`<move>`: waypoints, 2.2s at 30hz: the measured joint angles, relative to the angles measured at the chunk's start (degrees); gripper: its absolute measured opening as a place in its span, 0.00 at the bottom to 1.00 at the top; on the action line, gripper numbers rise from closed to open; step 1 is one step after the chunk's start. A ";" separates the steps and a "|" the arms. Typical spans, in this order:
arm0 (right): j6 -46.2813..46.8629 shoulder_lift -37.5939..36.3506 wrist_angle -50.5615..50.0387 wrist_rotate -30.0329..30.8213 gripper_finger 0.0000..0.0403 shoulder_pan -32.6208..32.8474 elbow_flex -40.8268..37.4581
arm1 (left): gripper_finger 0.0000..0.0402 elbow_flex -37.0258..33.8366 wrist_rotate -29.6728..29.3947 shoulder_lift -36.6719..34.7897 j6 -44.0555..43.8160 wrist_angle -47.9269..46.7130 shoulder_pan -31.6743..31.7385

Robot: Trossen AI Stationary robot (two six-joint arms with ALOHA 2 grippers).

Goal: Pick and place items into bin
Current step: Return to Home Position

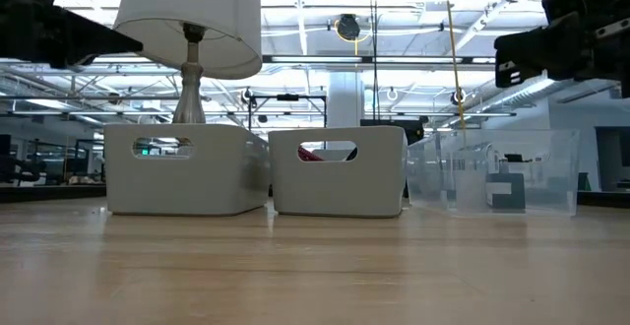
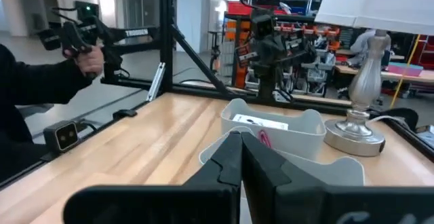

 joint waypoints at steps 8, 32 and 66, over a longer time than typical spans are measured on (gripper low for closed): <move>3.22 -0.72 2.55 -1.61 0.00 1.08 -2.91 | 0.00 0.00 1.33 -7.09 -3.05 -8.29 -0.01; 0.33 -0.80 1.12 -1.28 0.00 8.56 -3.31 | 0.00 0.00 44.96 -7.07 -8.94 -9.54 30.79; 1.81 -0.13 -4.39 18.35 0.00 9.86 -3.37 | 0.01 0.07 50.33 -7.07 -14.29 -11.90 33.62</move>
